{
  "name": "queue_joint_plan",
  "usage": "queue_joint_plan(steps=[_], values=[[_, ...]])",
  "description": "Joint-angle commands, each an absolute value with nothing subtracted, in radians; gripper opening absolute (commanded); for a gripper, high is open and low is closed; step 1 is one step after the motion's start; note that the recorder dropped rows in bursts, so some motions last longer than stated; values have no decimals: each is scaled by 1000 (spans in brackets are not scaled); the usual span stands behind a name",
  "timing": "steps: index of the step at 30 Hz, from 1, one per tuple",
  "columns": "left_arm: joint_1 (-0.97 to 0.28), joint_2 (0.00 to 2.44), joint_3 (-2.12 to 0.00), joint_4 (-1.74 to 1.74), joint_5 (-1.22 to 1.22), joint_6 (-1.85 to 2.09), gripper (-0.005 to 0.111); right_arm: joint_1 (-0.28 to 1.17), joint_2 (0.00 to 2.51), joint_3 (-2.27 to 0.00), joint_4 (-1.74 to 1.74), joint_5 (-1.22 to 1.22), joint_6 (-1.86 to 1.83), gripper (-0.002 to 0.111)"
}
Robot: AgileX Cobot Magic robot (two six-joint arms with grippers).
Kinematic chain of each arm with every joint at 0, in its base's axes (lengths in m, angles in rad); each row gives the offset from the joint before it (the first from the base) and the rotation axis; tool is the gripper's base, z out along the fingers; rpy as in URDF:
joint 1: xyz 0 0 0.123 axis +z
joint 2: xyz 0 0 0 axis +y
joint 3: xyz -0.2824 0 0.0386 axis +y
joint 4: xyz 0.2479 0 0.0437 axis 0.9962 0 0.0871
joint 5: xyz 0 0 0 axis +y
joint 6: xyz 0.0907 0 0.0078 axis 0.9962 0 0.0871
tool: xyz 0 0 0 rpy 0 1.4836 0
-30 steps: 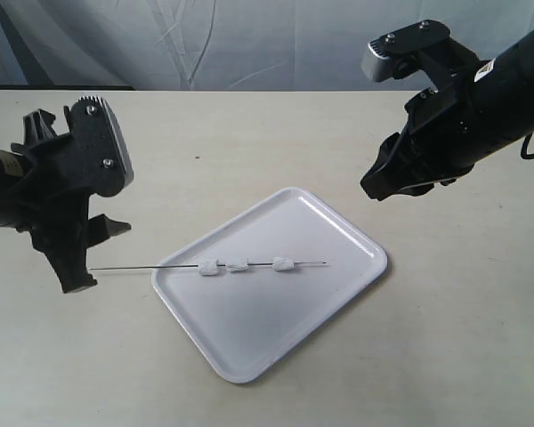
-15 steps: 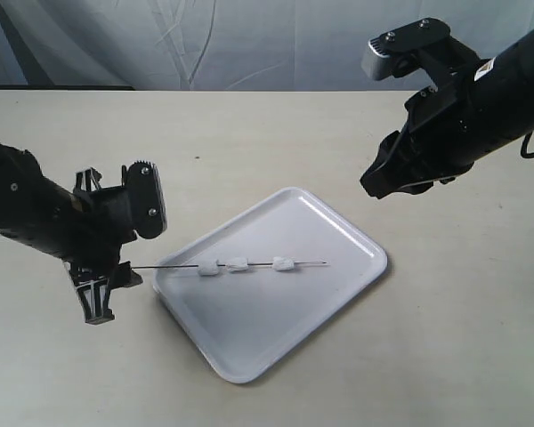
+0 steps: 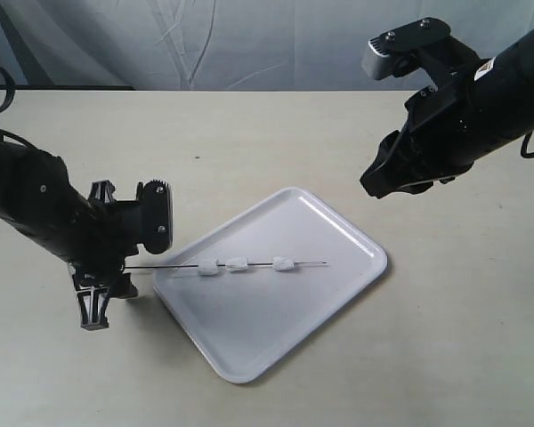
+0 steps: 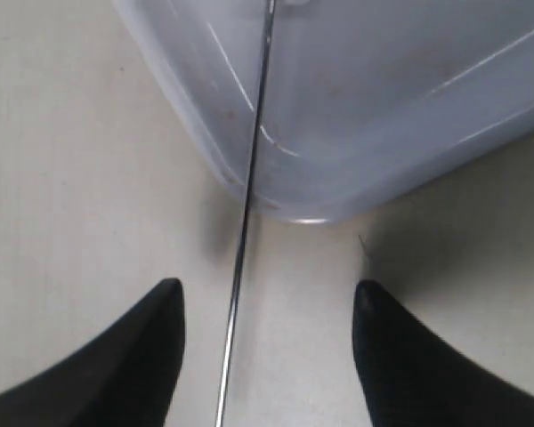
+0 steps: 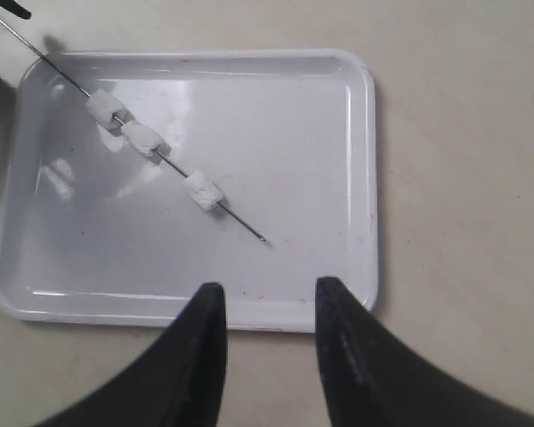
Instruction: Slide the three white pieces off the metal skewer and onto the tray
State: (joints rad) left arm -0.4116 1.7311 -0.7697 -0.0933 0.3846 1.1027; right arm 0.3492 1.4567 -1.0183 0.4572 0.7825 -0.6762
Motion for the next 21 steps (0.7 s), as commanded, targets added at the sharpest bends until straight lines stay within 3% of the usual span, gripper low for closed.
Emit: queue_joint_plan(steps=[1, 11, 21], values=[[-420, 1739, -773, -95, 375, 1103, 54, 350, 1459, -1024, 465, 755, -680, 33], [-420, 1743, -773, -86, 309, 1103, 32, 350, 1459, -1024, 465, 741, -680, 33], [-420, 1808, -773, -89, 313, 1103, 32, 350, 1459, -1024, 465, 741, -680, 33]])
